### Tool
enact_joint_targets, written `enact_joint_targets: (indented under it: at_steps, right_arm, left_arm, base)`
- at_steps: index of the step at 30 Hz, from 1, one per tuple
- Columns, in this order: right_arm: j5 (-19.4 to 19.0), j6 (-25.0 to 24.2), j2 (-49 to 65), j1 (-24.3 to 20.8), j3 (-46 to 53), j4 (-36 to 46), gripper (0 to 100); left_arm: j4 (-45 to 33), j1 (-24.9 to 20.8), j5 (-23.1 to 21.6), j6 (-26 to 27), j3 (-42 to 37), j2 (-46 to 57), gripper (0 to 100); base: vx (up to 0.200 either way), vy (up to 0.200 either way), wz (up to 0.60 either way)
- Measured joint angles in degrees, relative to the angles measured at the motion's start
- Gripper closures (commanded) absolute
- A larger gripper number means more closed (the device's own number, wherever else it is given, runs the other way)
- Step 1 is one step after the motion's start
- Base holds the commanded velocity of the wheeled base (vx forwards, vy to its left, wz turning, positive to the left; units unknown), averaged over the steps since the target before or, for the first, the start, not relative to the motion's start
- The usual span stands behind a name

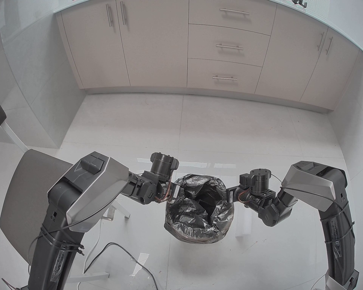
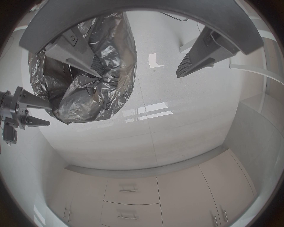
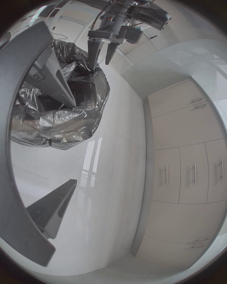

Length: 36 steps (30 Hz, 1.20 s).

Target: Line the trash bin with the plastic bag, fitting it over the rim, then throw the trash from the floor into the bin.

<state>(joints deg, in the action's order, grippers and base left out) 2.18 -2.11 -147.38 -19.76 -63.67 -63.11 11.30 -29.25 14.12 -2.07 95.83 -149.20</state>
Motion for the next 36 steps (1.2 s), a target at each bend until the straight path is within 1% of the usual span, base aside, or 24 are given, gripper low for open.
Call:
enact_joint_targets:
  at_steps: [11,18,30,36]
  right_arm:
    - [0.0,0.0,-0.1,0.0,0.0,0.0,0]
    - [0.0,0.0,-0.3,0.1,-0.1,0.0,0]
    - [0.0,0.0,-0.5,0.1,-0.1,0.0,0]
    - [0.0,0.0,-0.7,0.0,-0.1,0.0,0]
  left_arm:
    - [0.0,-0.1,0.1,0.1,0.0,-1.6,0]
    - [0.2,-0.4,1.2,1.2,0.0,-3.3,0]
    - [0.2,-0.7,1.9,0.9,-0.3,-3.9,0]
    - [0.3,-1.0,2.1,-0.4,-4.2,-0.5,0]
  base:
    - [0.0,0.0,0.0]
    - [0.0,0.0,0.0]
    - [0.0,0.0,0.0]
    - [0.0,0.0,0.0]
